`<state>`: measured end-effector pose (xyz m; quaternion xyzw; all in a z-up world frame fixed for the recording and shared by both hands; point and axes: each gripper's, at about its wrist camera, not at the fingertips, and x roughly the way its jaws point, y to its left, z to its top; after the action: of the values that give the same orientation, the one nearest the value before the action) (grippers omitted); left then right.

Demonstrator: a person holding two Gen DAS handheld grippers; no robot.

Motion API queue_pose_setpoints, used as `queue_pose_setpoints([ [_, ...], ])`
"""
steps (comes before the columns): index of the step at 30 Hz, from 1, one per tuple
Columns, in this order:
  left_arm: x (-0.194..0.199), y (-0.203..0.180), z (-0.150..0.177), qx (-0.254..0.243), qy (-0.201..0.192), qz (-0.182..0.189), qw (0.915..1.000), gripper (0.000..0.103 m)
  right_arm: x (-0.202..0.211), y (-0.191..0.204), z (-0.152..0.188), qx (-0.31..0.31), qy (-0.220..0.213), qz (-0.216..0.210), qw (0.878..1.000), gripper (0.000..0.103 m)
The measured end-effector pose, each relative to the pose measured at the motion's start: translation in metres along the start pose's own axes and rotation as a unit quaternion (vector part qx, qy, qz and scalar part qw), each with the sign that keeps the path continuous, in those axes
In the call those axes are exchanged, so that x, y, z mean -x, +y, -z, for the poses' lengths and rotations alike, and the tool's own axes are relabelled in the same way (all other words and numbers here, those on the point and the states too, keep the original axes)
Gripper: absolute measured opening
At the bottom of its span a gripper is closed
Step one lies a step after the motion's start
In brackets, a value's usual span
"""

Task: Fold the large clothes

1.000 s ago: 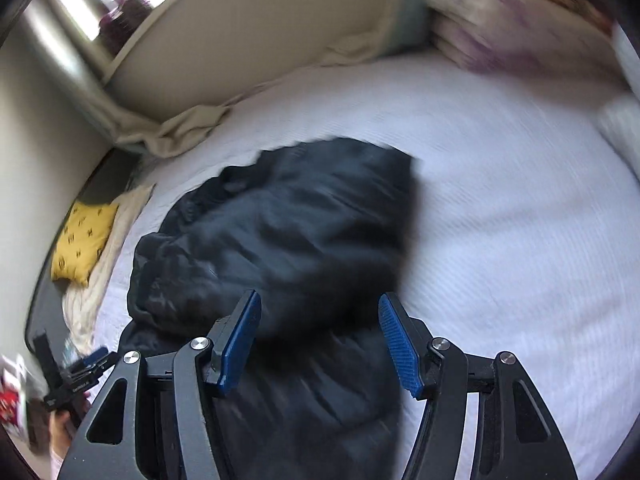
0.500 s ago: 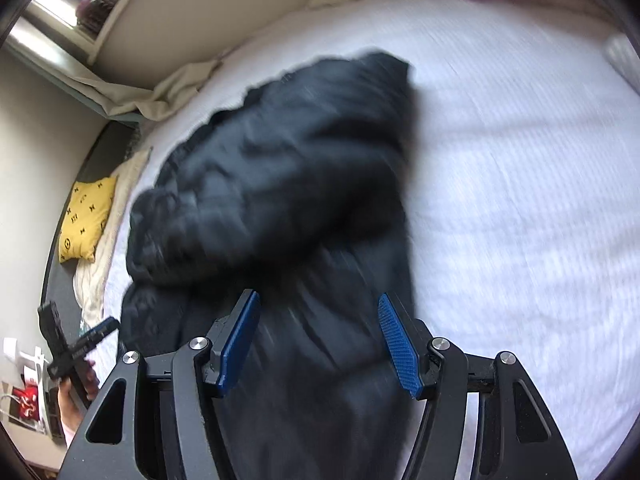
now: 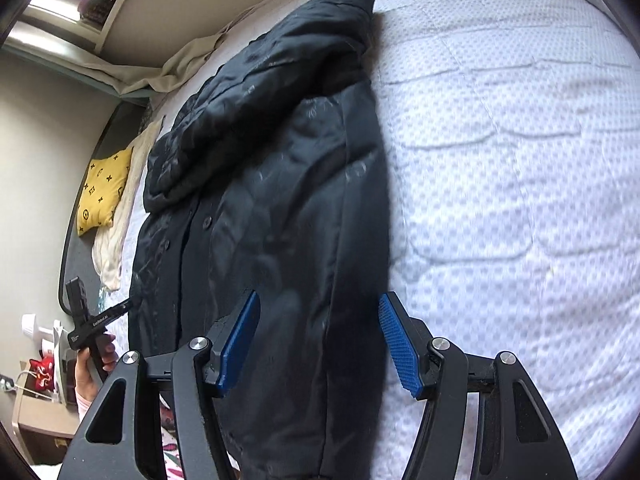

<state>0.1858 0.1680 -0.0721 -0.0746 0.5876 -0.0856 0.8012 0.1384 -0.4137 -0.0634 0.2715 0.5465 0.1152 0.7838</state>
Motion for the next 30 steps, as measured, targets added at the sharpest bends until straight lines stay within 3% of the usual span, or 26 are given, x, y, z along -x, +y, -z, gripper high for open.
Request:
queue_pose_setpoints([
  [4, -0.002, 0.007, 0.015, 0.009, 0.015, 0.030, 0.9994, 0.083, 0.001, -0.007, 0.010, -0.018, 0.013, -0.022, 1.000, 0.061],
  [14, 0.000, 0.005, 0.046, 0.005, 0.047, 0.099, 0.9940, 0.082, -0.019, -0.005, 0.052, -0.008, 0.104, -0.072, 0.992, 0.067],
  [17, -0.003, -0.003, 0.048, -0.004, 0.050, 0.097, 0.9940, 0.081, -0.023, -0.003, 0.060, -0.011, 0.119, -0.090, 0.989, 0.067],
  [20, -0.007, -0.020, 0.049, -0.040, 0.050, 0.080, 0.9947, 0.074, -0.028, 0.002, 0.062, -0.006, 0.127, -0.095, 0.987, 0.067],
  [21, -0.006, -0.020, 0.050, -0.039, 0.051, 0.088, 0.9941, 0.064, -0.031, 0.008, 0.059, -0.003, 0.128, -0.095, 0.987, 0.067],
  [24, -0.010, -0.009, 0.048, 0.007, 0.067, 0.144, 0.9873, 0.029, -0.037, 0.013, 0.059, -0.001, 0.136, -0.106, 0.985, 0.051],
  [26, -0.015, 0.005, 0.048, 0.056, 0.084, 0.191, 0.9764, 0.024, -0.043, 0.016, 0.058, -0.004, 0.141, -0.116, 0.983, 0.029],
  [30, -0.006, 0.006, 0.051, 0.054, 0.070, 0.205, 0.9747, 0.020, -0.036, 0.022, 0.057, 0.011, 0.130, -0.130, 0.983, 0.019],
])
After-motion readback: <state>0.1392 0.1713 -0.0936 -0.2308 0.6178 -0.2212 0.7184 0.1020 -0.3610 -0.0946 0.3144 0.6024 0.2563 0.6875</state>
